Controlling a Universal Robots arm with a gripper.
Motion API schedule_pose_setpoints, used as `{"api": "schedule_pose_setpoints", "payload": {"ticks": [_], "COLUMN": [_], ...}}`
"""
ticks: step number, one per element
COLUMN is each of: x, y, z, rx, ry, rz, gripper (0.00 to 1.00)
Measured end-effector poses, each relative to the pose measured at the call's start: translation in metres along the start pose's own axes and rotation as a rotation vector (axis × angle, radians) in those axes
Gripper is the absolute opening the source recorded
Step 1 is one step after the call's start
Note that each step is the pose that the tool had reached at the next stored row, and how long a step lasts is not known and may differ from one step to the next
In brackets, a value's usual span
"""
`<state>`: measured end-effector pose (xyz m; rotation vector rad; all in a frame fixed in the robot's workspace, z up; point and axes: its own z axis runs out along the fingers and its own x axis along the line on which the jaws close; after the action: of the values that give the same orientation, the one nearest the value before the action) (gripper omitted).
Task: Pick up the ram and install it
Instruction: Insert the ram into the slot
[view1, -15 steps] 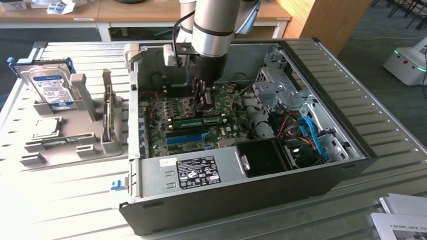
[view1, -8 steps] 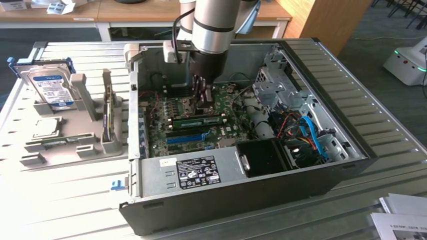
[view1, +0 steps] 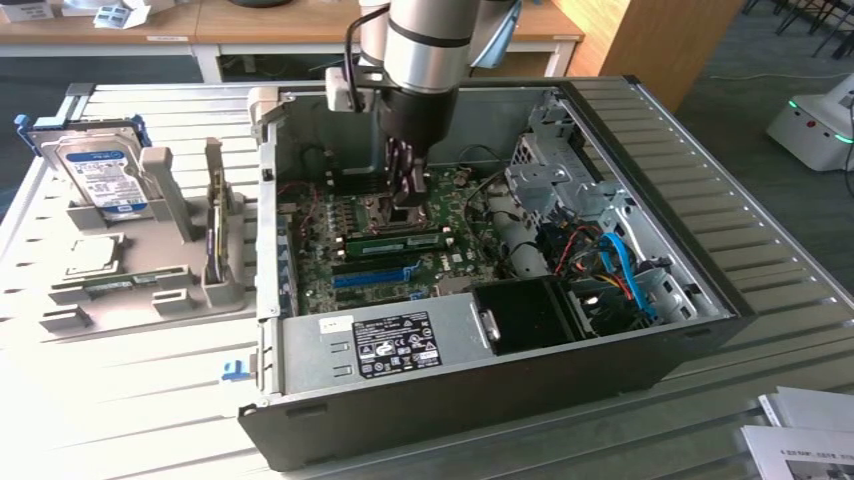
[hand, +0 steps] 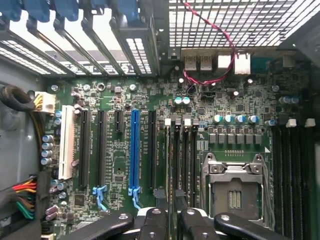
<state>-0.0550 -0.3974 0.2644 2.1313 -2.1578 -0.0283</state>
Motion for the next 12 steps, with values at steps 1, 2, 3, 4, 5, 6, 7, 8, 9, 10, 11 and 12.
{"api": "schedule_pose_setpoints", "payload": {"ticks": [1,2,3,4,5,6,7,8,9,10,11,12], "x": [0.0,0.0,0.0,0.0,0.001,0.001,0.001,0.001,0.001,0.001,0.001,0.001], "y": [0.0001,0.0003,0.0004,0.0006,0.0007,0.0008,0.001,0.0011,0.0012,0.0013,0.0015,0.0016], "z": [-0.0016,-0.0031,-0.0048,-0.0062,-0.0077,-0.0092,-0.0108,-0.0123,-0.0136,-0.0149,-0.0161,-0.0174], "rx": [0.0001,0.0001,0.0001,0.0,0.0,0.0,0.0,0.0,0.0,0.0001,0.0001,0.0], "ry": [0.0,-0.0001,-0.0001,0.0,0.0,0.0,0.0,0.0,-0.0001,-0.0001,0.0,0.0], "rz": [0.0,0.0,0.0,0.0,0.0,0.0,0.0,0.0,0.0,0.0,0.0,0.0], "gripper": [0.19,0.19,0.19,0.19,0.19,0.19,0.19,0.19,0.19,0.19,0.19,0.19]}}
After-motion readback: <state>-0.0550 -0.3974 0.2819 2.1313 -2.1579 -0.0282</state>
